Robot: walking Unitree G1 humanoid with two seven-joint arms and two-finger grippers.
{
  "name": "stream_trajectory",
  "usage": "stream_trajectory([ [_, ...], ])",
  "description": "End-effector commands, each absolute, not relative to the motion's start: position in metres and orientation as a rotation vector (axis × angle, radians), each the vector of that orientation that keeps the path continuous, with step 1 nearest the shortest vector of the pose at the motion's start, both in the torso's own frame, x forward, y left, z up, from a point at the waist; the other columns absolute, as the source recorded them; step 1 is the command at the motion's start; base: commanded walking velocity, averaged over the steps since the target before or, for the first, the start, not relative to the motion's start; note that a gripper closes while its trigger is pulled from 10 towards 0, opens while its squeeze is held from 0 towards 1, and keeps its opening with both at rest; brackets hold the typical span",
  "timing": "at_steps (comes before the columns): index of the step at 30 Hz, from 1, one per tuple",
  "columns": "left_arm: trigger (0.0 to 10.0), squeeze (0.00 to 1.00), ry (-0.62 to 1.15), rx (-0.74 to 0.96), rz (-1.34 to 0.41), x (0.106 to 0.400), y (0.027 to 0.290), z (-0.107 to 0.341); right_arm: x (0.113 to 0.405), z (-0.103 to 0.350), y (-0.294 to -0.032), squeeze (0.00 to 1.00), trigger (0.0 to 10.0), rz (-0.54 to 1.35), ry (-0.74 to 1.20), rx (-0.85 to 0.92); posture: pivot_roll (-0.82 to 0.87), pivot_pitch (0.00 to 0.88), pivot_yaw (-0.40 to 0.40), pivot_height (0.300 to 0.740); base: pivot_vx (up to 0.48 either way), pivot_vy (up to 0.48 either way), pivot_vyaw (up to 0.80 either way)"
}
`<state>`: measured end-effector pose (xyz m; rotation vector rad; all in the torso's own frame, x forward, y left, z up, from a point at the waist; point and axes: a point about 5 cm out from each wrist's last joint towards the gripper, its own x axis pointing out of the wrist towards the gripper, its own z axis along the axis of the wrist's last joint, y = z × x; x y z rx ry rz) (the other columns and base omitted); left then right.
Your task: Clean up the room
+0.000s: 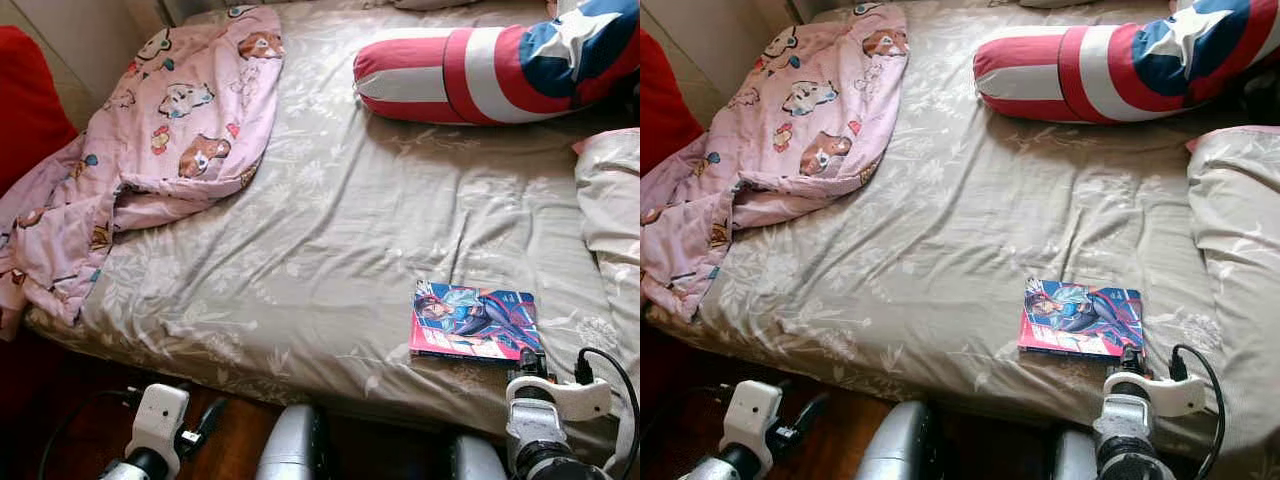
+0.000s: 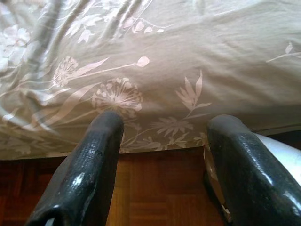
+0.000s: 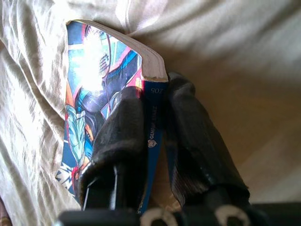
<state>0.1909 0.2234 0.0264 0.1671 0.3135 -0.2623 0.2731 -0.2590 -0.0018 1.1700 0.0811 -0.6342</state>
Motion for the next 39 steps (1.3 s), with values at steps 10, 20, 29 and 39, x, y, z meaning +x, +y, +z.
stream_trajectory([
  [10, 10.0, 0.00, 0.368, 0.188, -0.247, 0.184, 0.231, 0.021, 0.252, -0.022, -0.254, 0.00, 10.0, -0.707, 0.147, 1.189, 0.25, 0.224, 0.184, 0.639, 0.000, 0.000, 0.00],
  [20, 10.0, 0.00, 0.368, 0.188, -0.245, 0.186, 0.231, 0.020, 0.250, -0.025, -0.250, 0.00, 10.0, -0.719, 0.158, 1.206, 0.25, 0.220, 0.182, 0.639, 0.000, 0.000, 0.00],
  [29, 10.0, 0.00, 0.370, 0.187, -0.249, 0.187, 0.229, 0.019, 0.250, -0.025, -0.252, 0.27, 10.0, -0.734, 0.159, 1.195, 0.24, 0.217, 0.178, 0.639, 0.000, 0.000, 0.00],
  [39, 10.0, 0.00, 0.364, 0.189, -0.245, 0.189, 0.229, 0.019, 0.244, -0.028, -0.258, 0.64, 10.0, -0.787, 0.168, 1.188, 0.24, 0.210, 0.176, 0.639, 0.000, 0.000, 0.00],
])
